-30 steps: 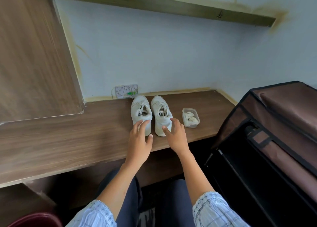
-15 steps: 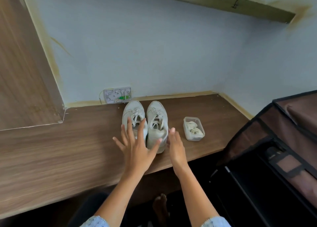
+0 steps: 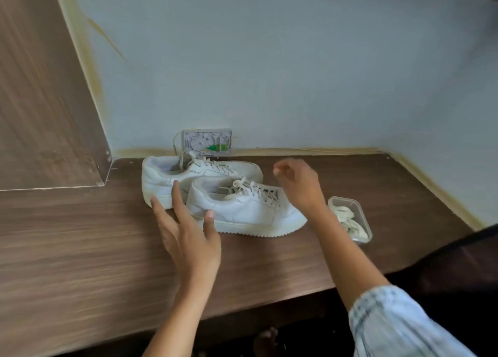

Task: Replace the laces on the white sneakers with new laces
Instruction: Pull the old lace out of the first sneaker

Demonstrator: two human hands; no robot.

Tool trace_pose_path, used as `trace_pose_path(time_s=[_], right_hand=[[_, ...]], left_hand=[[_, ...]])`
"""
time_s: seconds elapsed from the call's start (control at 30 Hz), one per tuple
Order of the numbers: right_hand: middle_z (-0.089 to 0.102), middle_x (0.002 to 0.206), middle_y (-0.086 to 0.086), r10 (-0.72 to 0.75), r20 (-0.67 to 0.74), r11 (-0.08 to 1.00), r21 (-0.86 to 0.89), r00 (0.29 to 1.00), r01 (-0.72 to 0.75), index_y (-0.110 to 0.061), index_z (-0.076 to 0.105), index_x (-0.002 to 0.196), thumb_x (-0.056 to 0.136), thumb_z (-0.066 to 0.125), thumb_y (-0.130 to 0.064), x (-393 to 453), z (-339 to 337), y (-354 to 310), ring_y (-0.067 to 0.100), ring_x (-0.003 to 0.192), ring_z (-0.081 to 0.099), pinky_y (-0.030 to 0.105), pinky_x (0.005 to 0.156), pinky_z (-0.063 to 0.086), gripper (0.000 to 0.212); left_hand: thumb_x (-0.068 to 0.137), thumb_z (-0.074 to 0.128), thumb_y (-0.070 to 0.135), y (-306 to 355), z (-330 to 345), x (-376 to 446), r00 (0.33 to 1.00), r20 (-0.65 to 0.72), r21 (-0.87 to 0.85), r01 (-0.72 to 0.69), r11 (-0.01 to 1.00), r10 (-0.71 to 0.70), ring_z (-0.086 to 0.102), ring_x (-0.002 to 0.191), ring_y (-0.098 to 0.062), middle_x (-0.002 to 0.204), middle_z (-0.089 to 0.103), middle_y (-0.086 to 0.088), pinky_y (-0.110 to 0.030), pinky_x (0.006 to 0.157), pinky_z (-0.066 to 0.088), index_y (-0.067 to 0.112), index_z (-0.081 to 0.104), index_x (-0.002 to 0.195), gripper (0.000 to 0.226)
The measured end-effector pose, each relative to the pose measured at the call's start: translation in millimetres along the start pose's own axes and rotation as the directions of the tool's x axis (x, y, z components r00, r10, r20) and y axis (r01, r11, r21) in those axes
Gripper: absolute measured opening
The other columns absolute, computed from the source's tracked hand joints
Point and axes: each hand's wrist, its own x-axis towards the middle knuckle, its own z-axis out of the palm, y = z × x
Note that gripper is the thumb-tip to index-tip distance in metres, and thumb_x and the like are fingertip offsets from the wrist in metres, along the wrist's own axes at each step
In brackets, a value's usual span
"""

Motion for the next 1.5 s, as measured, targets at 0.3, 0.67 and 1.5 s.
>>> trace_pose_path(time_s=[0.3, 0.67, 1.5], right_hand=[[0.045, 0.148, -0.007, -0.079, 0.62, 0.988, -0.054, 0.781, 0.143, -0.04, 0.051, 0.138, 0.084, 0.076, -0.022, 74, 43, -5, 0.014, 0.134, 0.041, 0.031, 0.111, 0.033, 0.062], [0.05, 0.109, 0.0, 0.19, 0.173, 0.941, -0.312, 0.966, -0.129, -0.033, 0.055, 0.119, 0.072, 0.076, -0.051, -46, 4, 12, 0.025, 0.092, 0.058, 0.034, 0.073, 0.045, 0.054], [0.04, 0.128, -0.007, -0.088, -0.141, 0.996, -0.002, 0.986, 0.088, -0.038, 0.058, 0.127, 0.096, 0.055, -0.05, -99, 37, -26, 0.013, 0.113, 0.038, 0.035, 0.1, 0.036, 0.033]], left_hand=[[0.077, 0.066, 0.062, 25, 10, -19, 0.968, 0.247, -0.371, 0.132, 0.919, -0.039, -0.007, 0.151, -0.018, 0.162, -0.013, 0.011, -0.046, 0.121, 0.011, 0.032, -0.014, 0.154, 0.115], [0.102, 0.046, 0.027, 14, 4, -4, 0.872, 0.433, -0.277, -0.111, 0.954, 0.228, -0.006, 0.137, 0.01, 0.165, -0.004, 0.006, 0.006, 0.091, 0.015, 0.066, 0.021, 0.134, 0.056], [0.078, 0.061, 0.025, 55, -4, 21, 0.936, 0.295, -0.84, 0.159, 0.519, 0.191, 0.054, 0.125, -0.016, 0.131, 0.059, -0.007, -0.031, 0.102, 0.042, 0.029, 0.073, 0.073, 0.014]])
